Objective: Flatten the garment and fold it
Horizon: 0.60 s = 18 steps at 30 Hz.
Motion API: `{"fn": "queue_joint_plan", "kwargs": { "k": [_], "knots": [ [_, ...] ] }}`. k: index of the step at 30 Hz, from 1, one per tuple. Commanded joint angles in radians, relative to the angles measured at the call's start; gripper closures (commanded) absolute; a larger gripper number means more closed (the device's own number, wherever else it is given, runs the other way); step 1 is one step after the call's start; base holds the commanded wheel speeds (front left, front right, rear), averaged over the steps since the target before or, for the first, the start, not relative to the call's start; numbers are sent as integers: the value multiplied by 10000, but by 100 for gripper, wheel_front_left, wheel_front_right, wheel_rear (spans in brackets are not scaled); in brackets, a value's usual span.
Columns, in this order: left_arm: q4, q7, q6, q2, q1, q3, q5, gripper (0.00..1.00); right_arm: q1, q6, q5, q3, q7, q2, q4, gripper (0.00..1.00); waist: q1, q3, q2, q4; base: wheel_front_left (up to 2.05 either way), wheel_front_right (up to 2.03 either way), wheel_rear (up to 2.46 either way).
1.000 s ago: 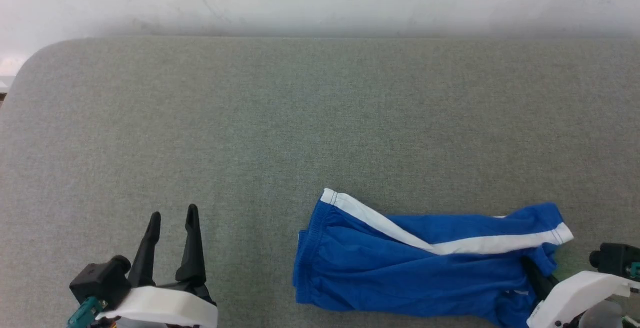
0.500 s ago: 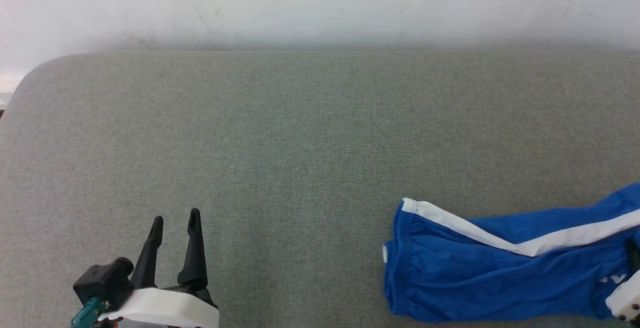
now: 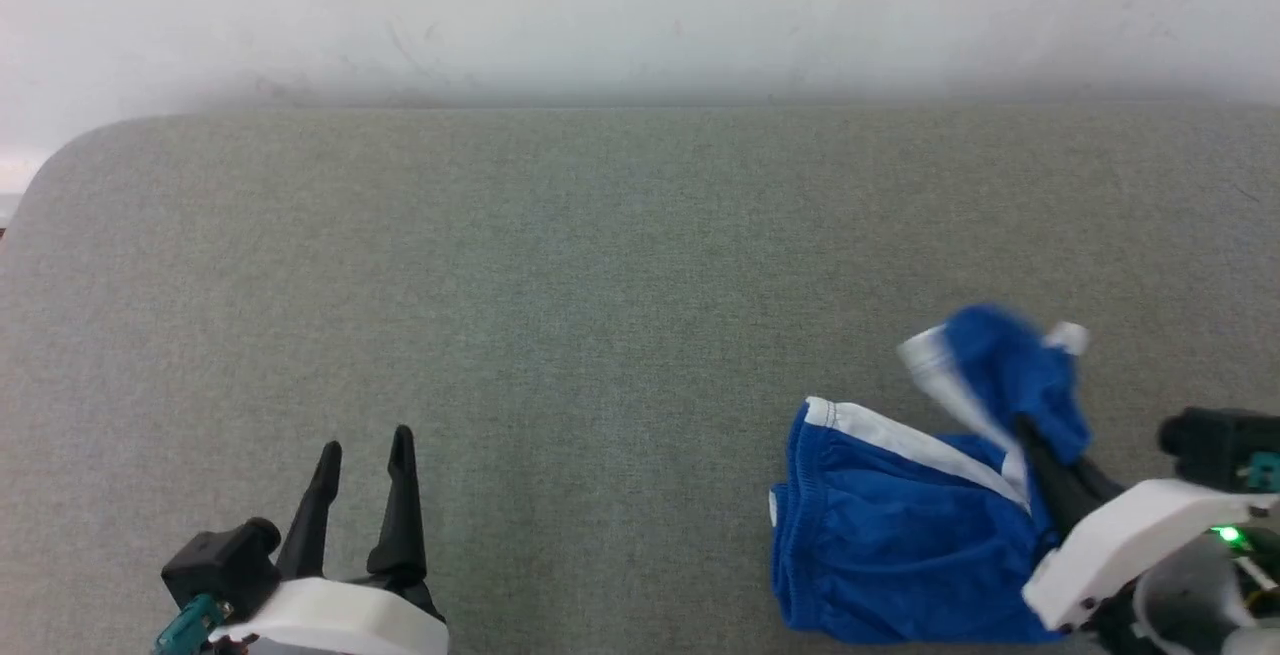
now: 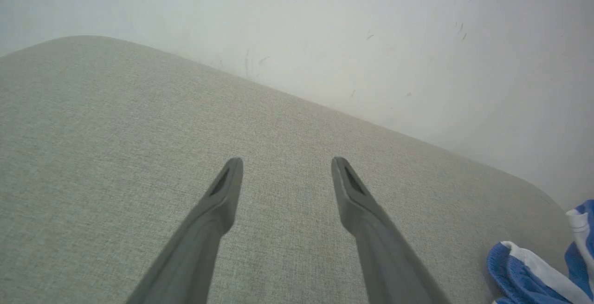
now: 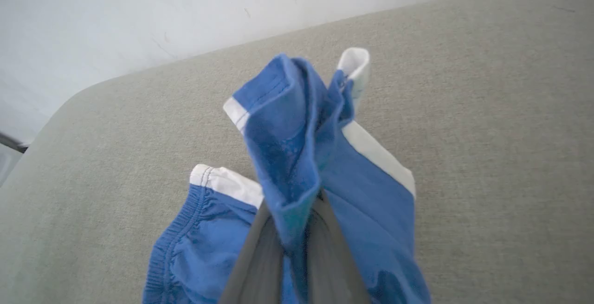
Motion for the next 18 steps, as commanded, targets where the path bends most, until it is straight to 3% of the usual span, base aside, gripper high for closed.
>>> {"fn": "queue_joint_plan", "kwargs": {
  "k": [1,9,18],
  "knots": [
    [38,-2,-29,-17,-67,-8,-28,0,114,-7,125,175,52,-9,-141,100,0,48,0,74,0,0,0],
    [124,-42,-33,-65,-217,0,-104,0,255,-7,197,1594,142,-9,-234,100,0,304,0,462,0,0,0],
    [304,-46,-114,-153,-437,-124,-173,0,61,-7,578,2824,-327,-8,1421,100,0,529,0,911,0,0,0]
  ]
}}
